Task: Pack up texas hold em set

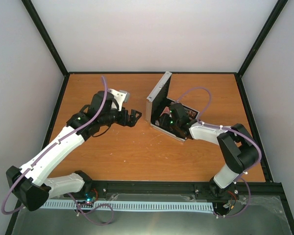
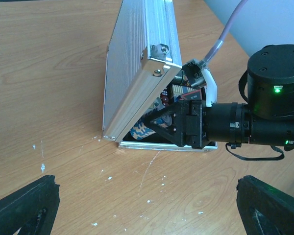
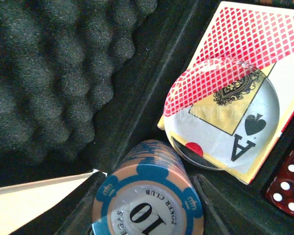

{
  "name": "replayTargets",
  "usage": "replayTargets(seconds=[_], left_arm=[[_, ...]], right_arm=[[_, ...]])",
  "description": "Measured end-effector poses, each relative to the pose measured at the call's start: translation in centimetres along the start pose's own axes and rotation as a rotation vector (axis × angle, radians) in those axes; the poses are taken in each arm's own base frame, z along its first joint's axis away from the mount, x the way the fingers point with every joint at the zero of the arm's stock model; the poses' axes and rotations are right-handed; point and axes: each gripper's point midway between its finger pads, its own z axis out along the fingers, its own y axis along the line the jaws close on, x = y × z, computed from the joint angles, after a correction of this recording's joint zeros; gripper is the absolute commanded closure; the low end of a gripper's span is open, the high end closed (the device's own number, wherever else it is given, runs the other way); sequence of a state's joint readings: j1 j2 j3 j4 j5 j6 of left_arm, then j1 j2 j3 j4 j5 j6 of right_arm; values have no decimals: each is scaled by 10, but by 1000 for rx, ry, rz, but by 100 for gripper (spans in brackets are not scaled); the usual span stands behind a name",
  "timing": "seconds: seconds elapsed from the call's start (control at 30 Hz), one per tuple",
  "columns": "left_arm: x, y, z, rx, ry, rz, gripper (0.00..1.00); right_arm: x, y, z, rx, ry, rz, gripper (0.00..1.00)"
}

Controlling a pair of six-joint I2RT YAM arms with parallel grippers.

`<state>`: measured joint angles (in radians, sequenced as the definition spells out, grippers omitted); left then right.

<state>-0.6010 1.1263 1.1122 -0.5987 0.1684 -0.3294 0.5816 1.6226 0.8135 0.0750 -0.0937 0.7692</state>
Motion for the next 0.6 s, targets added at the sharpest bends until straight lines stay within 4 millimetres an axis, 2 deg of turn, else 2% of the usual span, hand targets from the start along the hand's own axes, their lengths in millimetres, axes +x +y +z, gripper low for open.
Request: replayTargets(seconds=[0.2, 0.33, 0.43, 0.6], left_arm=[[2, 1, 1, -1, 5, 7, 0], [2, 1, 1, -1, 6, 7, 0], [3, 1, 1, -2, 7, 7, 0], [3, 1, 0, -2, 5, 7, 0]], right_arm=[[2, -3, 6, 19, 9, -2, 47], [4, -7, 0, 47, 13, -7, 29], [-1, -8, -15, 79, -6, -32, 14], [-18, -12, -56, 160, -75, -85, 9]])
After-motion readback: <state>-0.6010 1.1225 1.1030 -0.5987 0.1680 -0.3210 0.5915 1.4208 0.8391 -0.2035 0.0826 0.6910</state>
